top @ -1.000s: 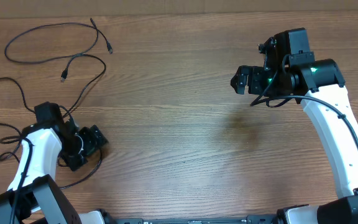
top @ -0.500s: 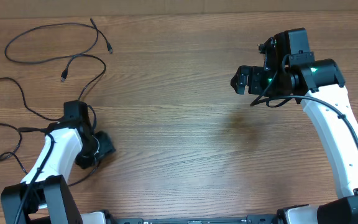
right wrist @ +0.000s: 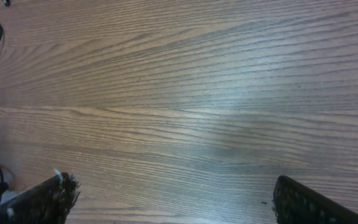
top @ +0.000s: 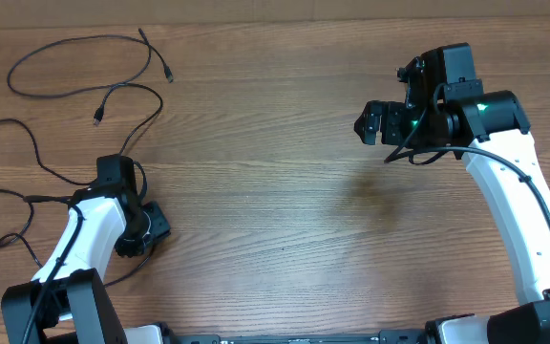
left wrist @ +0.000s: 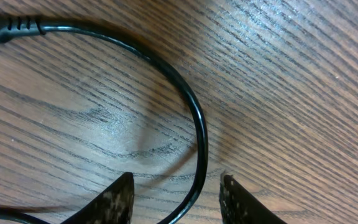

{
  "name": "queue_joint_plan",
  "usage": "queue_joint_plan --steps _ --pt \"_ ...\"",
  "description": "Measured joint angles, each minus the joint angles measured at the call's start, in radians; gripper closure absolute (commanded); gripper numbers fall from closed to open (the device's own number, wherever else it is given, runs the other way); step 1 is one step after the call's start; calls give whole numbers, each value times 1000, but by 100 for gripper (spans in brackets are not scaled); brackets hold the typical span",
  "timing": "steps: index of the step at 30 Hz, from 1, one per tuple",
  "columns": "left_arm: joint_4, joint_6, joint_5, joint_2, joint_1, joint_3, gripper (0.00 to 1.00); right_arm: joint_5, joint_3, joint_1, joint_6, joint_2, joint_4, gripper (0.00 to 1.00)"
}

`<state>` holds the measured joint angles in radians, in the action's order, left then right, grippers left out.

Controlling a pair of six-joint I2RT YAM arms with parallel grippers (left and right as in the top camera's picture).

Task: Untangle cables

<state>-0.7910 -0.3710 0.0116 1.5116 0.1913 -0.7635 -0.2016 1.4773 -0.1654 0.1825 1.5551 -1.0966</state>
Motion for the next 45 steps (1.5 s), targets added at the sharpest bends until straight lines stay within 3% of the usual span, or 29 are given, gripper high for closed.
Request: queue_joint_plan --steps 10,12,15,45 --pt "44 0 0 0 0 30 55 0 0 0 0 0 0 0" --pt "66 0 0 1 0 52 64 -1 0 0 0 0 0 0" --pt "77 2 0 1 0 58 95 0 0 0 0 0 0 0" --pt "291 -20 0 1 0 -8 96 0 0 0 0 0 0 0"
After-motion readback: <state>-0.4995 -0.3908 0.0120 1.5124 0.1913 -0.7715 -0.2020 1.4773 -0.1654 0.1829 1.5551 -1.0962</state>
